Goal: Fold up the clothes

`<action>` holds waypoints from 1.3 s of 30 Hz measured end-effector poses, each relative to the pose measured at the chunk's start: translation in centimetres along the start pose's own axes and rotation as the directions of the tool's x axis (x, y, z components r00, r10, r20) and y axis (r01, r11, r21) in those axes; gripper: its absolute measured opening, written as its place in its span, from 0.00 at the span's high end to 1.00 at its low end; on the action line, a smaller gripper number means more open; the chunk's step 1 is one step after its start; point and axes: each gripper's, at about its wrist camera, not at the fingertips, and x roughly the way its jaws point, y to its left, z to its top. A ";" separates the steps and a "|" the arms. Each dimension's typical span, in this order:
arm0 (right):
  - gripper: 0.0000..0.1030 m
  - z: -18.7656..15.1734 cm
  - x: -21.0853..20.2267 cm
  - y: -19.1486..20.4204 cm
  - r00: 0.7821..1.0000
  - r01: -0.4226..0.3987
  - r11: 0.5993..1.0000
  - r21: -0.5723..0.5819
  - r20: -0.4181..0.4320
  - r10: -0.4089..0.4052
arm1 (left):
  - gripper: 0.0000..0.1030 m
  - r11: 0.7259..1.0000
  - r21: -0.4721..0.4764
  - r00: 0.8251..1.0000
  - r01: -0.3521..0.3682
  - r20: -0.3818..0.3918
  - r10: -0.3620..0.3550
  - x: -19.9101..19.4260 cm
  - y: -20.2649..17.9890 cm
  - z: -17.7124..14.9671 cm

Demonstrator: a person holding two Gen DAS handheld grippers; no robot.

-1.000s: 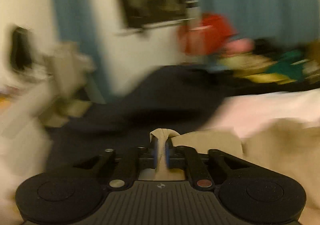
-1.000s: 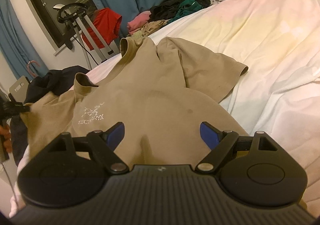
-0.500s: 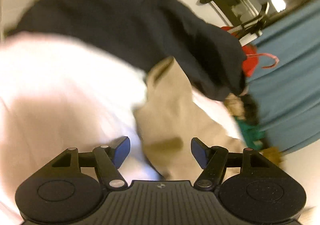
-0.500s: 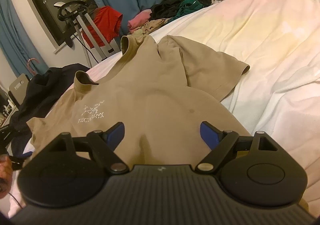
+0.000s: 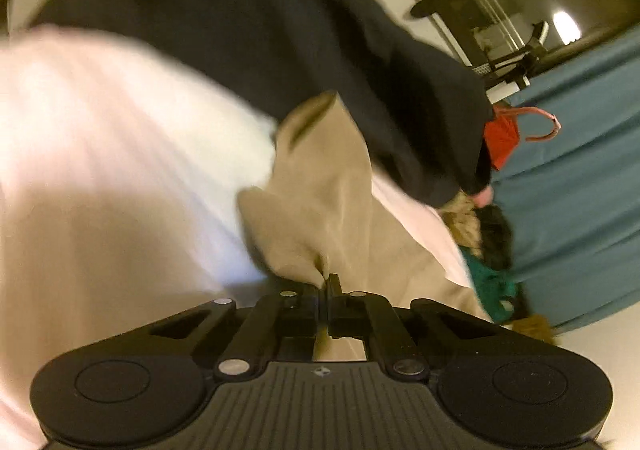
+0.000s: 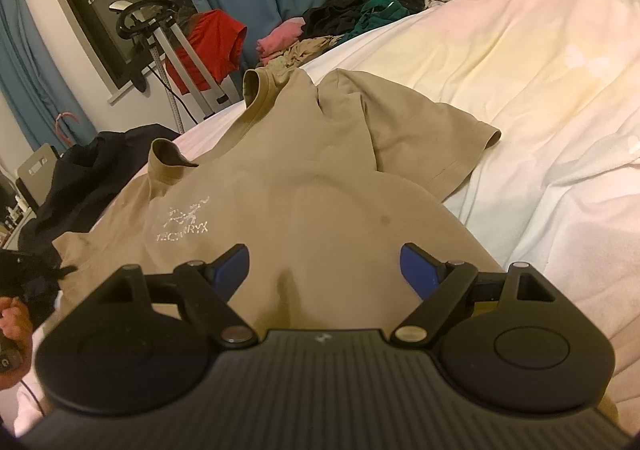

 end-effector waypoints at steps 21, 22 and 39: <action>0.19 0.6 -3.4 1.7 0.992 -0.012 0.990 -0.140 0.119 0.029 | 0.01 0.731 0.671 0.988 -0.127 0.152 0.032 -14.4 -6.0 -12.8; 0.19 0.6 -3.8 1.8 0.992 -0.011 0.989 -0.150 0.126 0.030 | 0.00 0.716 0.689 0.988 -0.112 0.151 0.009 -15.5 -6.2 -14.1; 0.19 -0.2 -10.2 3.5 0.980 -0.015 0.960 -0.281 0.187 0.070 | 0.00 0.678 0.734 0.989 0.033 0.075 -0.129 -19.4 -5.8 -19.3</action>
